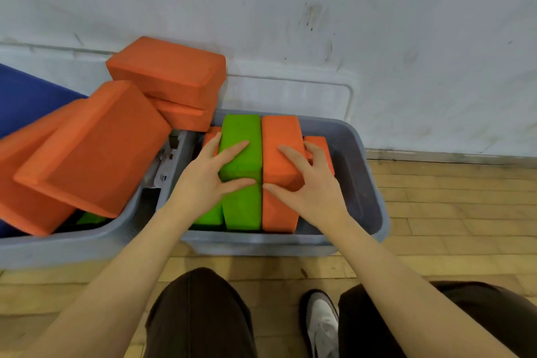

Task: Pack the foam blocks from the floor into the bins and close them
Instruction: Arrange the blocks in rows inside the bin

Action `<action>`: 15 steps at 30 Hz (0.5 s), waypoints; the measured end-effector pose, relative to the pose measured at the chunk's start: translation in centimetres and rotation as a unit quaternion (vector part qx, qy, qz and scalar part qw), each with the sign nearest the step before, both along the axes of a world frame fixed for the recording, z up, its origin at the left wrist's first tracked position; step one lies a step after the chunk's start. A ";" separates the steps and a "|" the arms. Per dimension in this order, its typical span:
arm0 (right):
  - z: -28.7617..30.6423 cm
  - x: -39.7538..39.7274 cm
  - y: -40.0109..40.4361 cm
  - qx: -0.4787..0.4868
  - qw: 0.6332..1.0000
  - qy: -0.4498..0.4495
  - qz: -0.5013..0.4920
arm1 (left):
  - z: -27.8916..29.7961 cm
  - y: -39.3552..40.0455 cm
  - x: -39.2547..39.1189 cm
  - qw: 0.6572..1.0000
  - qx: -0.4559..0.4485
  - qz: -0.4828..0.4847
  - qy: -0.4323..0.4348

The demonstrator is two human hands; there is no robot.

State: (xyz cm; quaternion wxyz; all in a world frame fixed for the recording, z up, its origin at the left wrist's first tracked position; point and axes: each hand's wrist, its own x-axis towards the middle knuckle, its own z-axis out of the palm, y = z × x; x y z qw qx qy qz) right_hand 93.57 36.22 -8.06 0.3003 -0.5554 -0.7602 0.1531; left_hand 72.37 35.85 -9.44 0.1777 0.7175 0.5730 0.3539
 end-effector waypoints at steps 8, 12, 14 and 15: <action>-4.6 0.3 -0.6 -0.064 0.995 0.077 0.022 | -4.7 -1.3 0.2 0.998 -0.030 0.030 0.045; -6.5 0.2 -0.3 -0.094 0.994 0.047 0.028 | -5.9 -1.0 0.0 0.993 -0.076 0.028 0.089; -7.8 0.4 -0.4 -0.092 0.995 0.034 0.016 | -6.6 -1.1 0.1 0.989 -0.061 0.023 0.135; -8.5 0.7 -0.5 -0.090 0.995 0.033 0.014 | -7.1 -1.3 0.4 0.987 -0.047 0.022 0.155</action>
